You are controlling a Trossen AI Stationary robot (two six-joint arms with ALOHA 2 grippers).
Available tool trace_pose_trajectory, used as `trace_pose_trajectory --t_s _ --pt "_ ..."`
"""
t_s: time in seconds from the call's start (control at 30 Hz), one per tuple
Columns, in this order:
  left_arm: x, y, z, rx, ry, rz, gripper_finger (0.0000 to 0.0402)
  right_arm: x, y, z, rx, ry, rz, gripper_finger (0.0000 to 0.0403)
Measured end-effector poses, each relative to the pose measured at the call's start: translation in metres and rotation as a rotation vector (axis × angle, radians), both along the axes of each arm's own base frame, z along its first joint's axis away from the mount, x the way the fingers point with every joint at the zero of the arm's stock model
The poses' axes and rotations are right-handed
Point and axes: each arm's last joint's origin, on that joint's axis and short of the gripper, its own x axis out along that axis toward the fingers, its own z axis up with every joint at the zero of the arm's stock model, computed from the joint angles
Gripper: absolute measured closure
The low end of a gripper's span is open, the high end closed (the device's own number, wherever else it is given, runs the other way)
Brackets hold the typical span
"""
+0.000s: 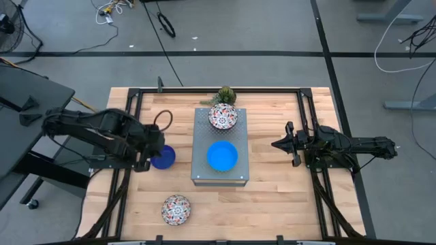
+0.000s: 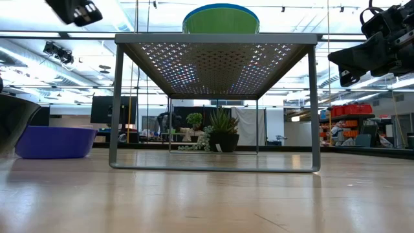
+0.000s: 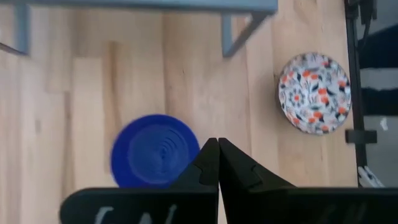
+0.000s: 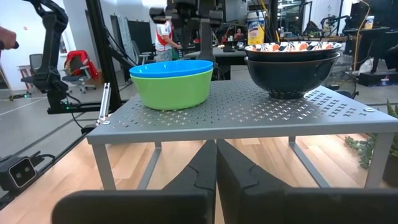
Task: Pick & Place Mini bowls
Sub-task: Stack the blue bowl on the light blue bowl on the shelf
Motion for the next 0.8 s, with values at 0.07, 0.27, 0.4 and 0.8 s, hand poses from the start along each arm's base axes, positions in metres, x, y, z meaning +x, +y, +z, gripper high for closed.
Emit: trace_pose_trajectory --t_s 0.07,0.27,0.4,0.8 --pt "0.0 -0.004 -0.008 -0.01 0.025 -0.012 0.0401 0.0 0.0 0.0 0.0 0.0 0.0 0.0392" --pt "-0.001 -0.015 -0.024 -0.041 0.071 -0.001 0.04 0.0 0.0 0.0 0.0 0.0 0.0 0.0392" --pt "-0.003 -0.022 -0.034 -0.05 0.106 0.037 0.04 0.0 0.0 0.0 0.0 0.0 0.0 0.0392" --pt "-0.007 -0.035 -0.071 -0.009 0.198 0.178 0.0399 0.0 0.0 0.0 0.0 0.0 0.0 0.0392"
